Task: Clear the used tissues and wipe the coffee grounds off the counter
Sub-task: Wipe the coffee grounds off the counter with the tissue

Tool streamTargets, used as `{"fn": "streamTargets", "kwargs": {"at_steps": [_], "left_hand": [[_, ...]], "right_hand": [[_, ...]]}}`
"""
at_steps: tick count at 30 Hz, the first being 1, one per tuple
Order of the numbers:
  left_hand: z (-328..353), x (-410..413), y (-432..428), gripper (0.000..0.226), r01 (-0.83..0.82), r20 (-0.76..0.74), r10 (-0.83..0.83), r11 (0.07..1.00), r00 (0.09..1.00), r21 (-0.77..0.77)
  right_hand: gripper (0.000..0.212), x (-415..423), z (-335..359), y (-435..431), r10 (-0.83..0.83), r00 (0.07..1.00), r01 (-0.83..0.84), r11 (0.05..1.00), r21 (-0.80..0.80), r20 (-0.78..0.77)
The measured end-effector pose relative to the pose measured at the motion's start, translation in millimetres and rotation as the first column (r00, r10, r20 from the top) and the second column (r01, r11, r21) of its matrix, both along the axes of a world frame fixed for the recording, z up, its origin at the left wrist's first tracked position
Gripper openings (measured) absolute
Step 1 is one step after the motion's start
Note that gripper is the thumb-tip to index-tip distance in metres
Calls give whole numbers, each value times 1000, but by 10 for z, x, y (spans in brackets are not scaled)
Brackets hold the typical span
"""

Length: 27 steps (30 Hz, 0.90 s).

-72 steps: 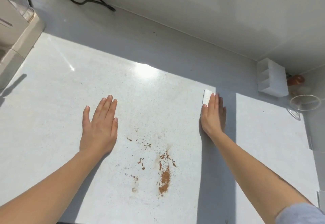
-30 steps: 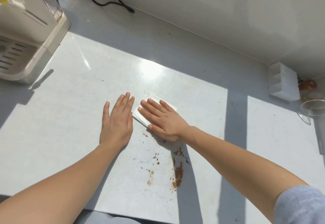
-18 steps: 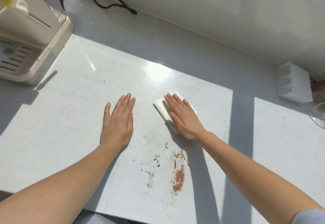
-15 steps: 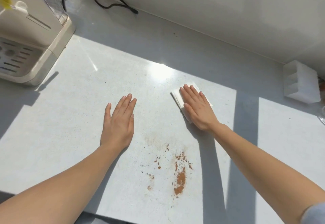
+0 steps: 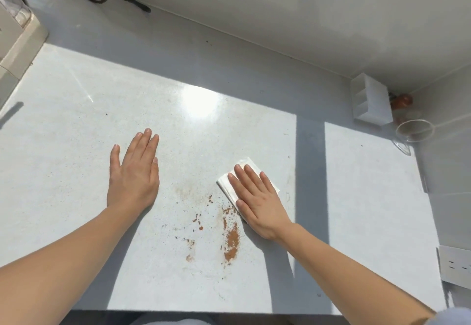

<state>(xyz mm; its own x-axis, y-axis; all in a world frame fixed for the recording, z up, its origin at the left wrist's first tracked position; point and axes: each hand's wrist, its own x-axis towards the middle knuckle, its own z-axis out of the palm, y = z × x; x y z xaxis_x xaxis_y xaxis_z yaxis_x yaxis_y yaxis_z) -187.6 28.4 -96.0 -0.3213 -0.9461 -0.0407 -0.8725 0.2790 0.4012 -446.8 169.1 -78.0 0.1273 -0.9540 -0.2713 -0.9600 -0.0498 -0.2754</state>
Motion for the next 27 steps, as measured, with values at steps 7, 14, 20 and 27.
{"fn": "streamTargets", "kwargs": {"at_steps": [7,14,20,27], "left_hand": [[13,-5,38,52,40,2,-40,999,999,0],[115,569,115,57,116,-21,-116,993,993,15],[83,899,140,62,145,191,-146,989,971,21],[38,913,106,58,179,183,-181,983,966,25]], "right_hand": [[55,690,45,600,-48,998,47,998,44,38],[56,725,122,700,-483,869,482,875,35,111],[53,570,54,1186,-768,638,769,639,11,-58],[62,1380,-94,1123,-868,453,878,474,-68,-202]]}}
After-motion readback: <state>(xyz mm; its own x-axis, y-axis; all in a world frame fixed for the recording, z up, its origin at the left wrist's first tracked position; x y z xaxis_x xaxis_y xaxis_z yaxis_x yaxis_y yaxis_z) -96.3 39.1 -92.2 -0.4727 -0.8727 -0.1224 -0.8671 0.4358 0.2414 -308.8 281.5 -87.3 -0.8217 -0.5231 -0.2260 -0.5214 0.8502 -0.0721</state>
